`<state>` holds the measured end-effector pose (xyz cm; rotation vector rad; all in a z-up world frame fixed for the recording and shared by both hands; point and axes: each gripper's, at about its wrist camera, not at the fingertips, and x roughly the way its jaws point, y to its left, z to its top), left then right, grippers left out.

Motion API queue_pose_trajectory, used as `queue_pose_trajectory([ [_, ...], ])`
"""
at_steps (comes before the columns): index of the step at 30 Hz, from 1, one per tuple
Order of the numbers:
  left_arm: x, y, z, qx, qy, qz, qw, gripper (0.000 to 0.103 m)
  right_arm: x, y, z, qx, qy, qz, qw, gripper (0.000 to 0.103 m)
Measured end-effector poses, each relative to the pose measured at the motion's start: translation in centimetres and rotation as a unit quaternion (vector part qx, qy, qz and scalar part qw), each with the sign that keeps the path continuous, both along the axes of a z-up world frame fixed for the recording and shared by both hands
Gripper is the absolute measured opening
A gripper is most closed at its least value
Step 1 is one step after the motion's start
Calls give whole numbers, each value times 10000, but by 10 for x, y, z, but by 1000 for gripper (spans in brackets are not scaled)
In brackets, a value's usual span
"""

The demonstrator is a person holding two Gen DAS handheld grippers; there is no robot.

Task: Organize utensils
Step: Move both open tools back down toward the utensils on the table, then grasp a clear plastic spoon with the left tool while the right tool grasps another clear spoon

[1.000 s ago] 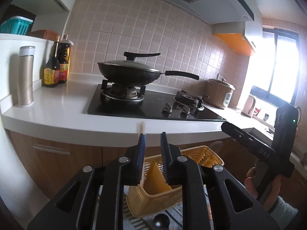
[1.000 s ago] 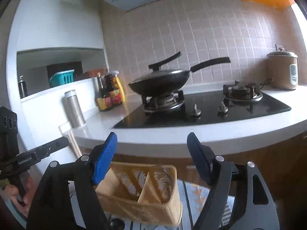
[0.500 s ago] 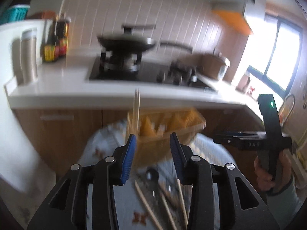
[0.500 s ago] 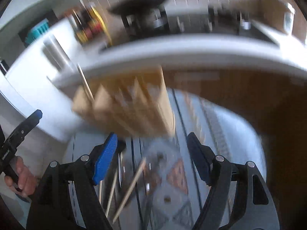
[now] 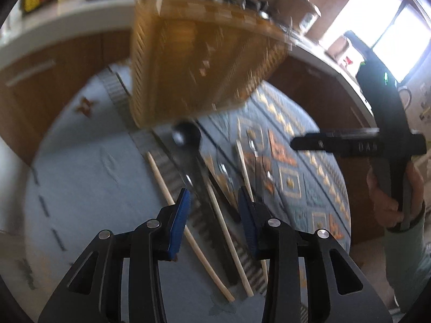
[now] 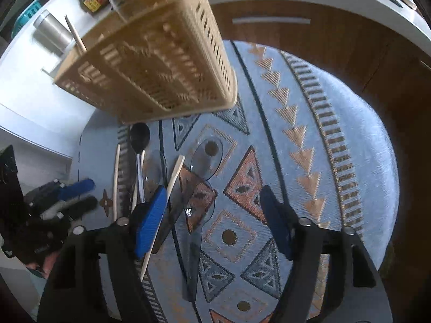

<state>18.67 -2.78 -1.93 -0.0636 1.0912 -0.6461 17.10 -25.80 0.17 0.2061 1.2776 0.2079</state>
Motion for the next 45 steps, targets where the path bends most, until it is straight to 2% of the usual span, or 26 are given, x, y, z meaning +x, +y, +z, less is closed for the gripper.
queue_pose_trajectory([
  [2,-2,-7,-13,133,128,-121,9998,35,2,5,-7,-18,85,68,9999,57],
  [5,-4,-17,-27,313,185,-192,9992,34,3,13,-20,-67,225,173,9996,57],
  [7,-3,-19,-33,387,171,-157,9990,29,2,20,-29,-107,307,233,9992,57],
  [10,0,-25,-37,369,219,-175,9989,29,3,25,-35,-174,360,288,9988,57],
  [13,0,-33,-42,592,108,-115,9981,28,3,28,-38,-210,361,304,9987,57],
  [15,0,-37,-44,734,32,-73,9973,22,2,28,-39,-223,356,312,9986,57],
  [23,11,-24,-41,591,162,74,9981,16,-1,29,-45,-267,324,343,9985,57],
  [33,10,-52,-36,1375,-377,354,9892,17,2,21,-39,-212,323,266,9989,57],
  [36,13,-52,-34,1339,-372,363,9896,16,4,23,-39,-227,319,273,9989,57],
  [40,13,-47,-33,1233,-387,442,9906,10,3,30,-39,-295,267,325,9987,57],
  [43,10,-37,-34,1082,-397,494,9921,10,4,26,-37,-283,240,186,9991,48],
  [45,7,-32,-34,972,-401,505,9932,10,4,19,-34,-175,286,73,9994,48],
])
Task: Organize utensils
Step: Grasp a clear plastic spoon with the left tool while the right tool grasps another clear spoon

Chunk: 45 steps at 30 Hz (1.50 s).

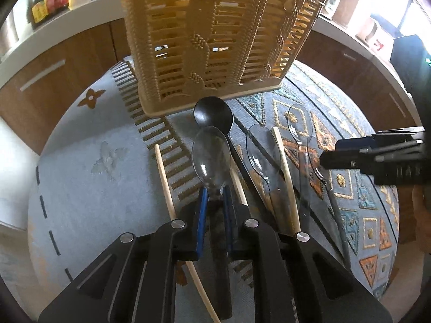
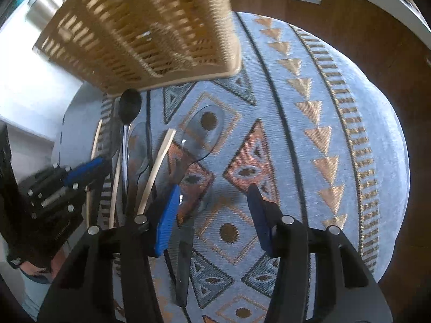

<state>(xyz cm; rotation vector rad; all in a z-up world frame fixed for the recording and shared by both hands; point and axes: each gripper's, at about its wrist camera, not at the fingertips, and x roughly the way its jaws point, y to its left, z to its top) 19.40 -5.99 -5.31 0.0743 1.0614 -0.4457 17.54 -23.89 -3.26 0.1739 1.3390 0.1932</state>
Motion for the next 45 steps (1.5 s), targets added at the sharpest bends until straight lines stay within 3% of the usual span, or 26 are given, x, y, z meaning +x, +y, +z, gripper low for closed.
queue_pose_trajectory([
  [8,-7,32,4,-406,122,439,9981,10,4,24,-6,-104,197,339,9992,49],
  [10,-10,39,4,-580,220,509,9968,10,5,31,-4,-315,64,397,9987,48],
  [13,-15,46,1,-703,313,512,9957,10,6,39,-3,-513,-39,525,9973,33],
  [15,-16,43,-2,-718,352,375,9961,10,5,42,-2,-559,-30,590,9967,31],
  [17,-16,38,-3,-664,322,358,9966,12,1,41,-2,-718,-39,608,9956,31],
  [22,-10,21,1,-356,155,277,9989,30,-6,33,-6,-567,68,540,9969,31],
  [31,11,2,6,357,19,6,9994,33,-1,28,-5,-658,110,685,9954,31],
  [37,10,-18,7,1008,-136,-260,9945,32,-1,53,-3,-882,11,799,9929,30],
  [41,10,-21,9,933,-179,-217,9952,30,-17,57,-1,-787,-104,789,9937,29],
  [45,-7,-5,23,418,-486,-200,9977,30,-33,50,18,-519,-514,809,9940,29],
])
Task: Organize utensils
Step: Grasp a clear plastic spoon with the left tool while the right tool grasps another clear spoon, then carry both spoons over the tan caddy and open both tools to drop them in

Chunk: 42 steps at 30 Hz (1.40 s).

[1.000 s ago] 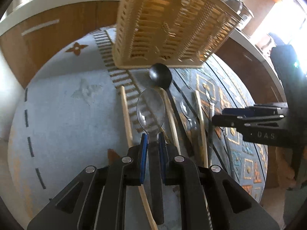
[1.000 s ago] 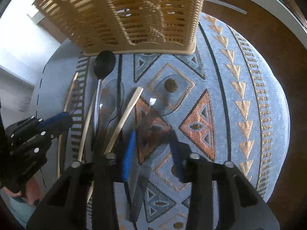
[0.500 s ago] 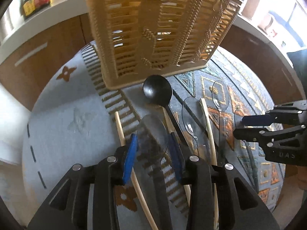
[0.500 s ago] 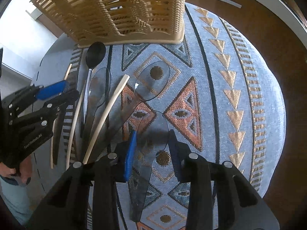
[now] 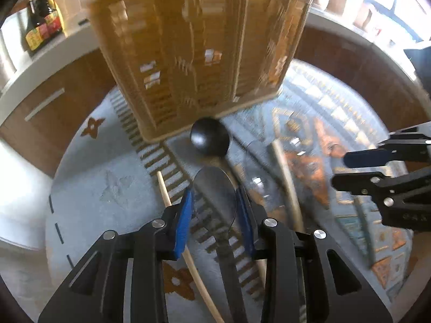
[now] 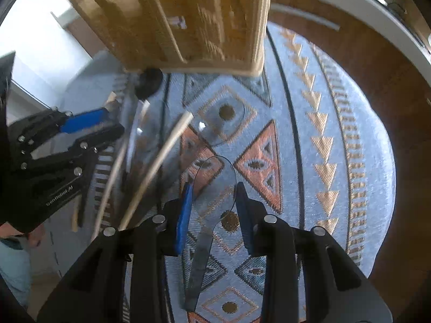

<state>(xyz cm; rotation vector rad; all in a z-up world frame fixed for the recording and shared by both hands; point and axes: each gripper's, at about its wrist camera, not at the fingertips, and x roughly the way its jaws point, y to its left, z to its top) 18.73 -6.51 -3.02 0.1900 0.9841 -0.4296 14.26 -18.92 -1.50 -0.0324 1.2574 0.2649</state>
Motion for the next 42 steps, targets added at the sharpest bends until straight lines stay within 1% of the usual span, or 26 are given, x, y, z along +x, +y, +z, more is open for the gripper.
queue_pose_trajectory([
  [1,-7,5,8,-188,-140,13,9997,30,-4,-2,5,82,-123,25,9999,29],
  [2,-12,9,13,-332,-234,30,9992,30,-12,-6,14,266,-352,67,9990,29],
  [3,-20,21,21,-563,-343,83,9978,30,-19,-11,22,473,-555,87,9973,29],
  [4,-30,30,29,-909,-484,130,9946,30,-29,-17,30,751,-795,70,9940,29],
  [5,-35,32,32,-1123,-614,141,9917,30,-36,-22,35,900,-931,34,9916,29],
  [6,-44,38,39,-1359,-847,149,9870,30,-41,-26,39,1035,-1086,-49,9887,29],
  [7,-50,38,44,-1498,-1030,136,9832,30,-50,-29,47,1192,-1319,-55,9841,29],
  [9,-62,44,63,-1876,-1502,145,9706,30,-60,-32,60,1358,-1679,30,9764,29],
  [10,-65,46,75,-2039,-1683,185,9642,30,-68,-31,71,1448,-1969,121,9696,29],
  [11,-67,47,82,-2143,-1815,231,9595,30,-69,-33,82,1505,-2140,180,9650,29],
  [13,-71,52,102,-2335,-2109,311,9487,30,-77,-31,99,1623,-2522,251,9536,29],
  [14,-73,55,110,-2378,-2234,337,9447,30,-79,-31,111,1665,-2758,251,9464,29],
  [16,-71,56,136,-2452,-2609,370,9330,30,-80,-31,135,1668,-3163,216,9336,29],
  [17,-72,54,143,-2476,-2730,361,9289,30,-75,-32,143,1641,-3316,192,9288,29],
  [18,-71,54,158,-2506,-2906,368,9227,30,-73,-30,157,1572,-3556,129,9212,29],
  [19,-70,53,167,-2528,-3030,381,9181,30,-73,-32,167,1536,-3684,81,9168,29],
  [22,-61,45,201,-2509,-3610,490,8968,30,-55,-31,190,1303,-4156,-186,9000,29],
  [24,-56,42,213,-2507,-3827,546,8876,30,-41,-29,204,1090,-4479,-411,8865,29],
  [26,-44,34,219,-2520,-4002,658,8786,30,-24,-33,211,994,-4664,-641,8766,29],
  [28,-33,27,217,-2405,-4144,796,8741,30,-6,-39,213,947,-4800,-876,8677,29],
  [30,-16,17,209,-2306,-4177,907,8741,30,12,-43,211,898,-4876,-1064,8619,29],
  [33,8,8,192,-2249,-4102,1092,8771,30,31,-51,206,943,-4916,-1275,8563,29],
  [36,30,4,174,-2212,-3990,1191,8819,30,37,-56,198,618,-5160,-1556,8401,29],
  [38,40,1,165,-2174,-3925,1194,8857,30,40,-58,193,443,-5241,-1594,8355,29],
  [40,46,-3,157,-2069,-3941,1220,8871,30,46,-58,186,278,-5246,-1582,8360,29],
  [42,52,-5,150,-2025,-3914,1229,8892,30,52,-54,178,231,-5178,-1503,8419,29],
])
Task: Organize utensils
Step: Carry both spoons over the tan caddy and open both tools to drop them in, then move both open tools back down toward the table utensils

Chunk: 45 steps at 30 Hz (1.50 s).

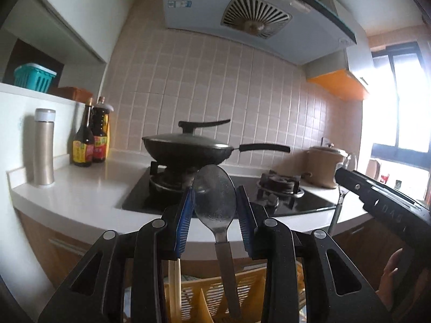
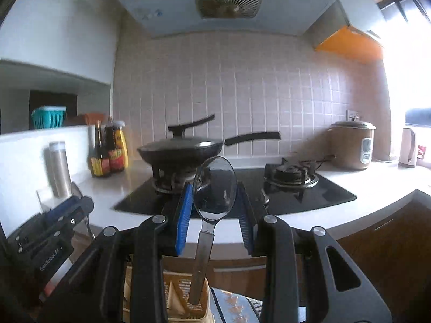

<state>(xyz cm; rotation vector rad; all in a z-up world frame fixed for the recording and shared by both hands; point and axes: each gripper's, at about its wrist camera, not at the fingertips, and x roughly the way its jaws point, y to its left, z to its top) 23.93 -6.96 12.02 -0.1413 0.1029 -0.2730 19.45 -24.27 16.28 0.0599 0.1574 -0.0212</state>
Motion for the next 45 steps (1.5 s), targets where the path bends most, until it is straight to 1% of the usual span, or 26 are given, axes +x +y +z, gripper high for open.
queue_pose_trajectory([
  [4,7,-3,-16,45,112,11,9999,30,10,6,-23,-152,154,35,9998,29],
  [7,9,-3,-23,106,184,-11,9998,31,11,7,-34,-158,236,81,9996,30],
  [11,9,1,-27,55,384,-228,9990,31,9,4,-39,-58,384,193,9991,30],
  [15,2,7,-26,60,446,-305,9985,38,3,0,-40,118,580,399,9975,30],
  [17,-4,10,-23,67,440,-310,9985,40,-3,-3,-39,210,632,456,9967,39],
  [18,-7,13,-22,51,444,-333,9984,44,-7,-4,-38,253,636,482,9965,52],
  [20,-15,18,-16,11,458,-357,9983,45,-16,-6,-34,327,653,512,9960,53],
  [26,-41,39,4,-170,521,-485,9973,45,-45,-6,-15,439,691,499,9954,53],
  [29,-54,47,14,-160,702,-622,9955,45,-57,-3,-5,491,927,523,9931,53],
  [31,-62,52,17,-136,830,-719,9939,45,-62,-1,-3,529,1175,577,9900,53],
  [33,-72,57,16,-75,1018,-825,9913,45,-66,4,-5,537,1519,676,9846,53],
  [36,-81,61,9,66,1351,-989,9859,45,-69,14,-17,498,2106,774,9732,53],
  [37,-83,62,6,94,1420,-1012,9846,45,-69,17,-25,497,2362,821,9669,53],
  [40,-87,62,-15,308,1798,-1105,9770,45,-67,25,-46,460,2930,927,9505,53],
  [41,-86,63,-21,368,1907,-1097,9748,45,-65,28,-57,434,3179,915,9427,53],
  [42,-84,63,-32,449,2108,-1100,9703,45,-62,30,-65,421,3358,905,9366,53],
  [43,-81,64,-42,489,2300,-1109,9656,45,-59,31,-78,434,3610,911,9271,53],
  [44,-77,65,-50,509,2472,-1115,9612,45,-56,31,-86,471,3756,914,9211,53],
  [45,-72,67,-62,527,2713,-1113,9546,45,-53,29,-99,551,3964,911,9119,53],
])
